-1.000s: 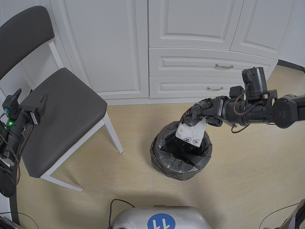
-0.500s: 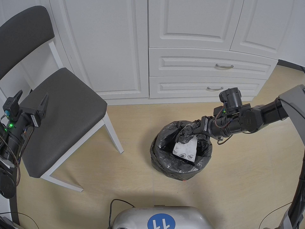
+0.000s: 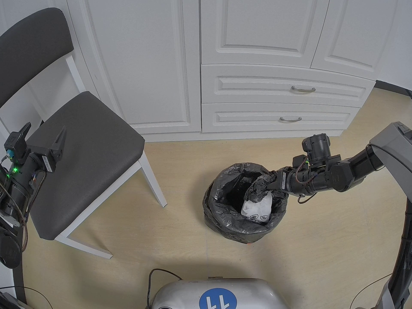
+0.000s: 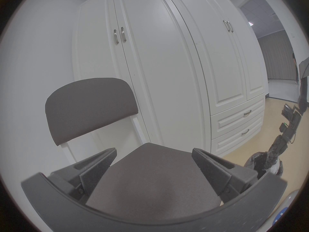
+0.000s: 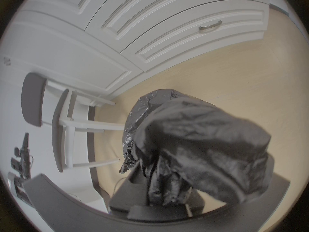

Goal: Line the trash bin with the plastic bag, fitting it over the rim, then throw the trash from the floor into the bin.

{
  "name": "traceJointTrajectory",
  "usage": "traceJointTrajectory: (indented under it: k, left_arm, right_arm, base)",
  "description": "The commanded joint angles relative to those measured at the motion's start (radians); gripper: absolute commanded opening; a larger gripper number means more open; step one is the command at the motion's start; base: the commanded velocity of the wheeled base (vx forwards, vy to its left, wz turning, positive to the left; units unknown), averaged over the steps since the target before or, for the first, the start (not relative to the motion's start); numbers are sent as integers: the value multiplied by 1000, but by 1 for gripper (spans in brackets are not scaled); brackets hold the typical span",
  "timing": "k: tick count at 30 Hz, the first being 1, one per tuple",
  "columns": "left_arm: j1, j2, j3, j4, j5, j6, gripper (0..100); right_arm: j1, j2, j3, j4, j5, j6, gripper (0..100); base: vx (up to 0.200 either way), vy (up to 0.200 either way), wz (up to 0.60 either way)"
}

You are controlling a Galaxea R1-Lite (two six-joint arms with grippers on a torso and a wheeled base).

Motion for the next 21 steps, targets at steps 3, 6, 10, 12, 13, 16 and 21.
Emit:
traceJointTrajectory:
  k: [3, 6, 10, 12, 13, 16, 21]
  left_arm:
    - [-5, 0, 4, -1, 1, 0, 100]
    - [-6, 0, 6, -1, 1, 1, 100]
    - [-6, 1, 6, -1, 1, 1, 100]
    - [-6, 1, 6, -1, 1, 1, 100]
    - [-6, 3, 6, -1, 1, 1, 100]
    - [-6, 1, 6, -1, 1, 1, 100]
    - [-6, 0, 6, -1, 1, 1, 100]
  right_arm:
    - [-24, -29, 49, 1, -6, -73, 0]
    - [-24, -38, 53, 2, -6, -74, 0]
    - [-10, -32, 43, -16, -6, -59, 0]
    - [20, -14, 40, -26, -11, -42, 0]
    - [29, -9, 40, -35, -14, -34, 0]
    - [82, 55, 49, -187, -83, 36, 0]
    - [97, 115, 97, -404, -161, 36, 0]
  base:
    - [0, 0, 0]
    - [0, 0, 0]
    - [0, 0, 0]
    - [0, 0, 0]
    - [0, 0, 0]
    - [0, 0, 0]
    - [0, 0, 0]
